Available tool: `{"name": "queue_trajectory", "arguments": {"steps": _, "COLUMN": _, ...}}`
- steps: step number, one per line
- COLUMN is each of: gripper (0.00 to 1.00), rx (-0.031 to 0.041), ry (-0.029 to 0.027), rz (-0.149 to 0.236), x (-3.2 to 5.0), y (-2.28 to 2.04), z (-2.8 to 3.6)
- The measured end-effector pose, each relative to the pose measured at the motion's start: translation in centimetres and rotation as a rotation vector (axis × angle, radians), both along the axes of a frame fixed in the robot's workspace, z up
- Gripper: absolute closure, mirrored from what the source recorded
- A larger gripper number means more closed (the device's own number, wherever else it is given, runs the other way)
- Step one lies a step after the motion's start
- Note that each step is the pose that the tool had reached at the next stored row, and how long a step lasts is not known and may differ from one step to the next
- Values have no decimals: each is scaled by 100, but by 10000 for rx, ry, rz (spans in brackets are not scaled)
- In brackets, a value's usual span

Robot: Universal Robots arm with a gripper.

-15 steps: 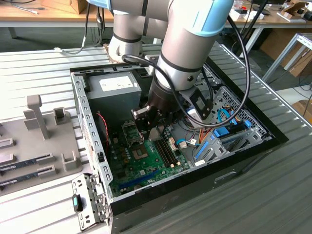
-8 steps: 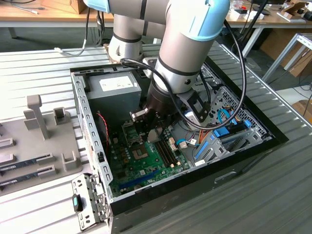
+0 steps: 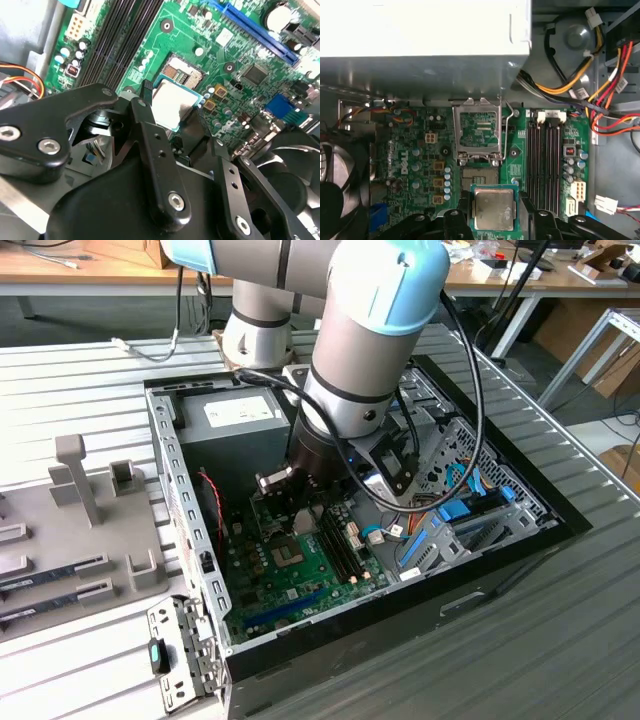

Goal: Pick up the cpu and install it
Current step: 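Pick up the cpu and move it towards the insertion slot, then place the cpu into insertion slot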

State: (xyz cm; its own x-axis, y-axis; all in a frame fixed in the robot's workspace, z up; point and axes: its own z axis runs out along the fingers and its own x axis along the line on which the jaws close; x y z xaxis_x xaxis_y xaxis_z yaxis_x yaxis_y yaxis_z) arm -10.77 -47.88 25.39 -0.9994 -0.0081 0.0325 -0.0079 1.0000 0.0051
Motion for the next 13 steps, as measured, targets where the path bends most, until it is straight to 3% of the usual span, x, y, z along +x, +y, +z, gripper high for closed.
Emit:
{"name": "queue_trajectory", "arguments": {"steps": 4, "gripper": 53, "rx": 0, "ry": 0, "rz": 8, "x": -43, "y": 60, "z": -47}}
{"name": "queue_trajectory", "arguments": {"steps": 13, "gripper": 53, "rx": -1, "ry": 0, "rz": 7, "x": -72, "y": 62, "z": -73}}
